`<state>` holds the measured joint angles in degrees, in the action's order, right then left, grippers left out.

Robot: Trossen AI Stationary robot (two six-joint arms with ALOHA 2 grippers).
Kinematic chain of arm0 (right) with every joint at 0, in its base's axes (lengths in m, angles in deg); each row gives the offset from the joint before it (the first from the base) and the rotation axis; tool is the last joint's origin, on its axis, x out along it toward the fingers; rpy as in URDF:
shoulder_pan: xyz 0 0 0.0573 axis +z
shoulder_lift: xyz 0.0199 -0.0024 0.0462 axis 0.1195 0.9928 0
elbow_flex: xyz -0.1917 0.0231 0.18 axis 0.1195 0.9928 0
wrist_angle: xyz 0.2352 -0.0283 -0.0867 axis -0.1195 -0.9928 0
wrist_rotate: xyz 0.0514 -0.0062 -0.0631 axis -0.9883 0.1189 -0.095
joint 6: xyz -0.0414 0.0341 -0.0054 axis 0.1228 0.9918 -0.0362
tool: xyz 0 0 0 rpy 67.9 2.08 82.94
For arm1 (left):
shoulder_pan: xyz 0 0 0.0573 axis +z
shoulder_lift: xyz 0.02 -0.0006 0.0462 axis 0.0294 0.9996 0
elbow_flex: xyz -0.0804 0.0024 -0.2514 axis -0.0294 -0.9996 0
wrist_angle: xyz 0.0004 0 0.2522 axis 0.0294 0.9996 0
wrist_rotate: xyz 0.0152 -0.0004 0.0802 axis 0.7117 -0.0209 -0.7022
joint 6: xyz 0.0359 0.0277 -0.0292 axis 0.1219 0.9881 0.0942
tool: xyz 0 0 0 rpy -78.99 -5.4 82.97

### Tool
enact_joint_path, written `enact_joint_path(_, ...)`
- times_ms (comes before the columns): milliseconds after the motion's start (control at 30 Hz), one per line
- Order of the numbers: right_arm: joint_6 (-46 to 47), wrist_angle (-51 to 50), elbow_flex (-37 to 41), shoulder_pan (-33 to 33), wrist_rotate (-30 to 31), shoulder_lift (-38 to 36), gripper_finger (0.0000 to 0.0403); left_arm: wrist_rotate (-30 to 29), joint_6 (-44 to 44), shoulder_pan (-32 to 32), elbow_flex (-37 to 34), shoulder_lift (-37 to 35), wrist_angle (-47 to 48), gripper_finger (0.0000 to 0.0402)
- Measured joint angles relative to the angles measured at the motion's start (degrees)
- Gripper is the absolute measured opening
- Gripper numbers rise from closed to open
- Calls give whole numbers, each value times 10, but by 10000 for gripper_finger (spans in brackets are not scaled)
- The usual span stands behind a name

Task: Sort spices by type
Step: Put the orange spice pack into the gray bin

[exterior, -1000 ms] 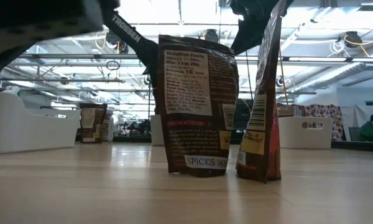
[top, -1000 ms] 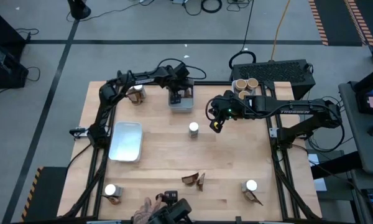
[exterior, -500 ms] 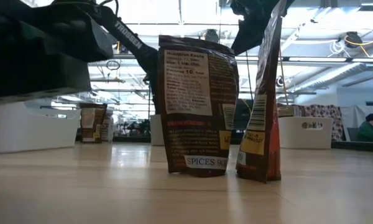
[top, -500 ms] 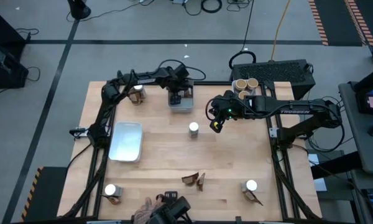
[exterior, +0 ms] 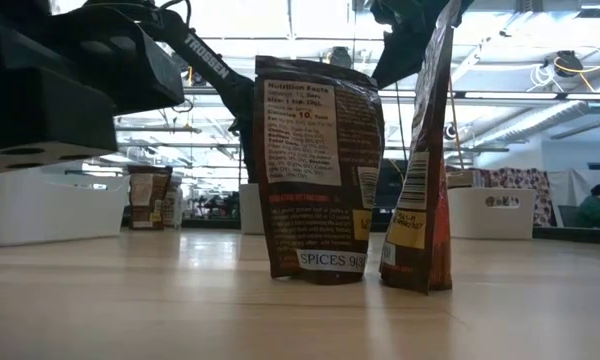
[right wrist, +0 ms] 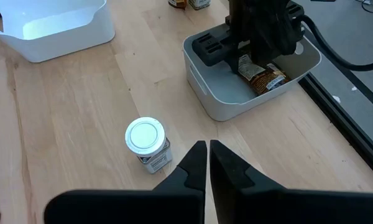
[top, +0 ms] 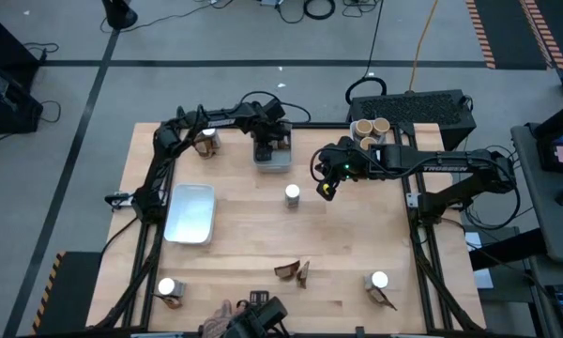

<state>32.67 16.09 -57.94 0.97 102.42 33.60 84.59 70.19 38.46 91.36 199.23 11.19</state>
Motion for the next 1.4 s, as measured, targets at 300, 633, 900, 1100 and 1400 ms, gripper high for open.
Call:
enact_joint_path(300, 0, 0, 0, 0, -1, 0, 0, -1, 0, 0, 1, 6, -5, 90)
enact_joint_path(633, 2, -1, 0, 0, -14, 0, 0, -13, -9, -10, 6, 15, 4, 6)
enact_joint_path(900, -5, -4, 0, 0, -14, 0, 0, -18, -14, -9, 46, -1, 31, 2)
enact_joint_path(1100, -5, -3, 0, 0, -14, 0, 0, -16, -14, -9, 50, -36, 31, 1)
enact_joint_path(1400, -4, 3, 0, 0, -13, 0, 0, 11, -13, -12, 50, -101, 55, 1)
